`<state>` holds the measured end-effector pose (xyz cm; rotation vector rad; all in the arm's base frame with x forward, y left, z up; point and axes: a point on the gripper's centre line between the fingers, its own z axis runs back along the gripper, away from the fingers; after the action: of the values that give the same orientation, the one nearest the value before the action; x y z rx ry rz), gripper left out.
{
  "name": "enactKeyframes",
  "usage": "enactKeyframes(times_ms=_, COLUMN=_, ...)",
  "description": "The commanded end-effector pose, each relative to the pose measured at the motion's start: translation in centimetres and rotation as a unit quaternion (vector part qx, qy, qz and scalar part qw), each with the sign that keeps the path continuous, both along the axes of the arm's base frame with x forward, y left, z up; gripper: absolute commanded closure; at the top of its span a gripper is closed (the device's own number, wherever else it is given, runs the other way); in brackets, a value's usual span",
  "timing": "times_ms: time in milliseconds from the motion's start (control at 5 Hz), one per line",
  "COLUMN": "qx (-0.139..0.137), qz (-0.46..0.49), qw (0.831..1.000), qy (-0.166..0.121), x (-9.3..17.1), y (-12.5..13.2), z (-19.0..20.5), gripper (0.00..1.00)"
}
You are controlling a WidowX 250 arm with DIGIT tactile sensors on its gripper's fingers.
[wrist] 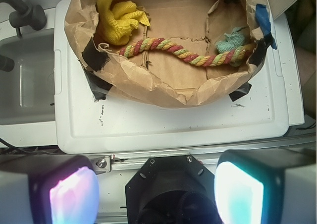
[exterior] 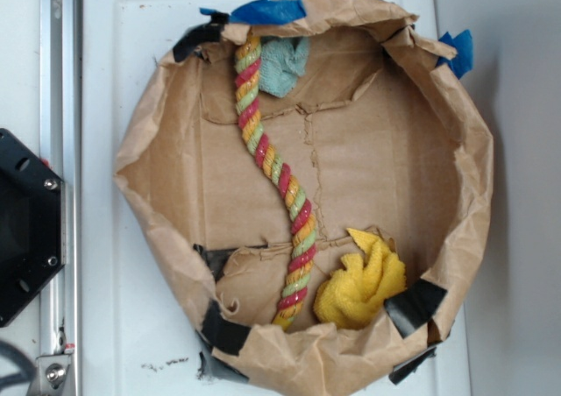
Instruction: Grab the multicolored rope.
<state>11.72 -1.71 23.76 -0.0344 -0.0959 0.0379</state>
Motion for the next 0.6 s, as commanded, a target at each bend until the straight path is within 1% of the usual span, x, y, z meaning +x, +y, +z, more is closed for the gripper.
enactKeyframes(times_ms=0, qx=0.000, qz=0.000, qw=1.000, qy=0.000, x=0.0, y=0.0, z=0.0, gripper=0.00)
enactKeyframes(times_ms=200, qx=-0.021, qz=-0.020, qw=1.000, qy=-0.009, x=4.4, y=0.5, z=0.9, gripper=0.00)
enactKeyframes(times_ms=400, qx=-0.029, qz=-0.048, qw=0.998, qy=0.001, x=9.0, y=1.2, z=0.5, gripper=0.00)
